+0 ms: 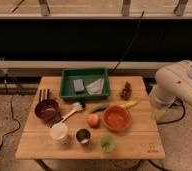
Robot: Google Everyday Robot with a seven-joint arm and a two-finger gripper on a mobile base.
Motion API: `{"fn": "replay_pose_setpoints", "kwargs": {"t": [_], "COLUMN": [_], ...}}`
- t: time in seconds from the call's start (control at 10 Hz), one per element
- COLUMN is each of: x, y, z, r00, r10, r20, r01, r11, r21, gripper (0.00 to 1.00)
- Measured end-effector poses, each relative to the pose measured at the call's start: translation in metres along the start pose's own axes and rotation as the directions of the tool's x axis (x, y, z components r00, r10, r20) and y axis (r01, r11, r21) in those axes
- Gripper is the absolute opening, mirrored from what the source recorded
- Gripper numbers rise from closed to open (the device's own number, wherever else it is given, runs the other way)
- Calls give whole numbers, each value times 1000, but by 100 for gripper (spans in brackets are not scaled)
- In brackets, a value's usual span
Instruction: Place brush in paper cup
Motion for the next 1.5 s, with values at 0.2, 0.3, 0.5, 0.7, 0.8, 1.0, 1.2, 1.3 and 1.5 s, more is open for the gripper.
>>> {"fn": "replay_pose_setpoints", "kwargs": {"t": [0.2,0.3,0.5,0.7,0.8,1.0,1.2,1.3,1.5], "x": [0,0,0,0,0,-2,-24,-46,-91], "y": [0,0,0,0,0,-4,-13,-16,-20], "z": [0,0,0,0,0,3,12,18,28], "r00": [1000,1000,1000,1000,1000,1000,999,997,992], "r10": [0,0,0,0,0,-7,-43,-70,-122], "r20": [0,0,0,0,-1,-16,-19,-16,-8], "r01": [0,0,0,0,0,7,42,69,122], "r11": [1000,1000,1000,1000,1000,1000,999,997,991], "r21": [0,0,0,0,0,-7,-18,-29,-47], "gripper": [65,65,65,65,65,65,65,65,65]}}
